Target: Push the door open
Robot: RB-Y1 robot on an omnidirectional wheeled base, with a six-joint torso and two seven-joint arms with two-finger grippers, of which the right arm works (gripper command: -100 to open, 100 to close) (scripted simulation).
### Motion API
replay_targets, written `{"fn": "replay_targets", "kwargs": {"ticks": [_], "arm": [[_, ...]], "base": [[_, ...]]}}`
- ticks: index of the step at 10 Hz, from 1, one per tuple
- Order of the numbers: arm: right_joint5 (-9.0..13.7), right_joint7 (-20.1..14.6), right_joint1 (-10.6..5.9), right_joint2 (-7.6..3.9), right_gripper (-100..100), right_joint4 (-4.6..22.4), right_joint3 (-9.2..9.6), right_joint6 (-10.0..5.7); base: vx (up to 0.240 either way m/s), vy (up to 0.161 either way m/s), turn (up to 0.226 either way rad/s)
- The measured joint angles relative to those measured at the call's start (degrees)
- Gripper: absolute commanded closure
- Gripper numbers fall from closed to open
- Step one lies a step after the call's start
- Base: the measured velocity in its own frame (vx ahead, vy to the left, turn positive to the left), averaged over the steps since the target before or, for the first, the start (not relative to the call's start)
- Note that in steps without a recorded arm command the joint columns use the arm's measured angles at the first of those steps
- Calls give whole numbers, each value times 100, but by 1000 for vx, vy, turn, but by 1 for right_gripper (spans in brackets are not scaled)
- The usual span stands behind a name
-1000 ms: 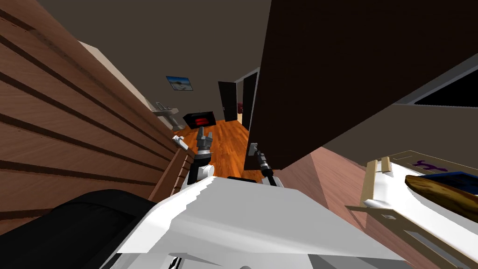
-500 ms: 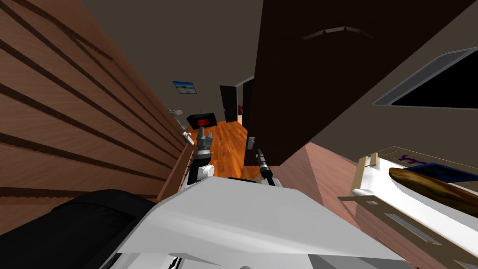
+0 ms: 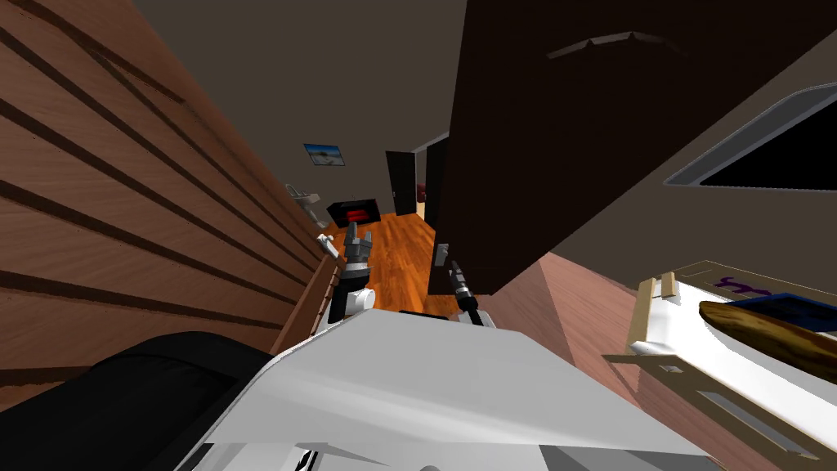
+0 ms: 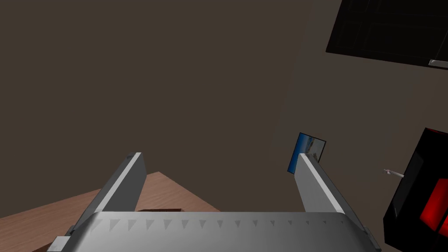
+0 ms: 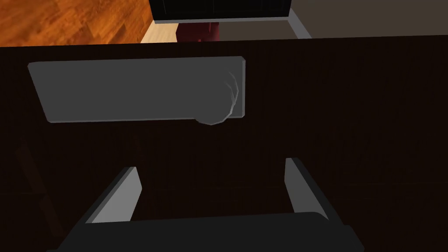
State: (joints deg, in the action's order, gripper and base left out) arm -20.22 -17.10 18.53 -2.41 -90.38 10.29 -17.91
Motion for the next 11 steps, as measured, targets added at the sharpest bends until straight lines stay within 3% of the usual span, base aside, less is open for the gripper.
{"fn": "replay_targets", "kwargs": {"ticks": [3,5,6,11], "arm": [[25,38,-117,37,-100,98,-54,-3],[40,67,-203,135,-100,160,-90,6],[41,69,-209,140,100,163,-91,7],[36,72,-196,131,100,172,-87,16]], "base": [[216,37,18],[145,40,9],[-8,-4,-3],[-16,-4,1]]}}
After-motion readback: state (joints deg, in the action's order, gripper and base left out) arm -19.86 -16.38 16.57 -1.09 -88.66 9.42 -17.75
